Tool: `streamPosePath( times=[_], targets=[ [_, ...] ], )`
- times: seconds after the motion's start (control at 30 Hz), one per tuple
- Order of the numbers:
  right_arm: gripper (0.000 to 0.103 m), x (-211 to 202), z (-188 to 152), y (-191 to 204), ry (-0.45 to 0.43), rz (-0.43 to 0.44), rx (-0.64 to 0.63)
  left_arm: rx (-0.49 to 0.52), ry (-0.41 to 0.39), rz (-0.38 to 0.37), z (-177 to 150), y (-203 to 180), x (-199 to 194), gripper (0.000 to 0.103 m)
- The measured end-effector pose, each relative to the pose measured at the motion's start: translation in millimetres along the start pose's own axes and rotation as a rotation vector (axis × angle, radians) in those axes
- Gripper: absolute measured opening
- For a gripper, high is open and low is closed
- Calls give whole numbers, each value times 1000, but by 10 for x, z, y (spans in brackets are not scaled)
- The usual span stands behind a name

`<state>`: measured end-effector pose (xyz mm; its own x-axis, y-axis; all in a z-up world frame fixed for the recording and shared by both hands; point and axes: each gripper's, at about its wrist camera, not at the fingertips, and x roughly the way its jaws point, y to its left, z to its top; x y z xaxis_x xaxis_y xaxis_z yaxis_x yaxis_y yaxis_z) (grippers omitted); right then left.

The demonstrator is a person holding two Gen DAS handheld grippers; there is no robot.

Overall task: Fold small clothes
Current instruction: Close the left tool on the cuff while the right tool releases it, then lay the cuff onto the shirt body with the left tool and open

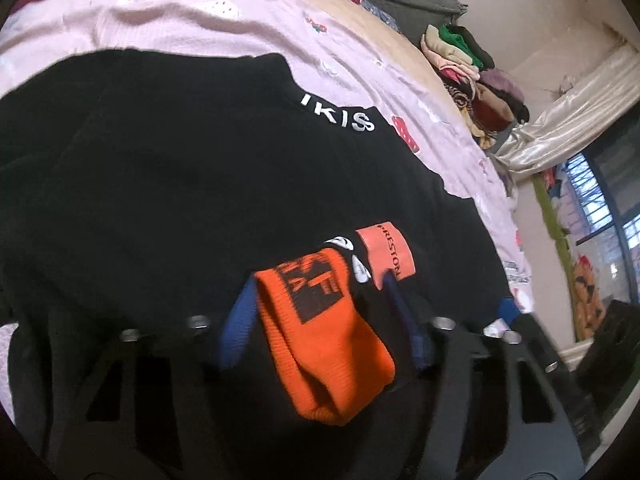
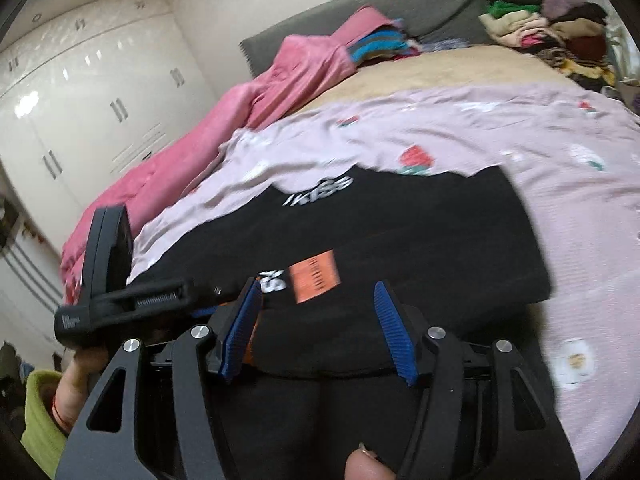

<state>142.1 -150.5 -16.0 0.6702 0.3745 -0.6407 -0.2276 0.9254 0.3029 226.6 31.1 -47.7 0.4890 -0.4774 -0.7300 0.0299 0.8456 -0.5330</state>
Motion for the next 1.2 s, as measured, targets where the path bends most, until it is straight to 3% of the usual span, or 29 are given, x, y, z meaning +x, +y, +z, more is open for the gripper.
streamPosePath(
  times=[0.03, 0.07, 0.17, 0.33, 0.53, 0.63, 0.9, 1.0, 1.2],
  targets=[
    [58, -17, 14, -45, -6, -7, 8, 15, 1, -1, -2, -24, 3, 16],
    [58, -53, 28, -99, -16, -16, 16, 24, 0, -10, -2, -44, 5, 12],
    [58, -128, 62, -228, -38, -39, 41, 62, -35, -25, 41, -128, -80, 9],
    [58, -222, 105, -342, -65, -62, 54, 109, -187, -64, 145, -207, -563, 7],
    [58, -185, 158, -337, -73, -79, 42, 81, -321, -80, 210, -95, -1056, 6],
    [58, -118, 164, -311, -62, -83, 34, 62, -320, -59, 203, 11, -1082, 6],
    [58, 38, 166, -242, -39, -141, -9, 50, -228, 37, 170, 152, -819, 8],
    [58, 108, 154, -219, -29, -180, -36, 53, -229, 89, 155, 212, -799, 14],
    [58, 216, 158, -200, -7, -212, -70, 48, -297, 171, 167, 288, -947, 14]
  ],
)
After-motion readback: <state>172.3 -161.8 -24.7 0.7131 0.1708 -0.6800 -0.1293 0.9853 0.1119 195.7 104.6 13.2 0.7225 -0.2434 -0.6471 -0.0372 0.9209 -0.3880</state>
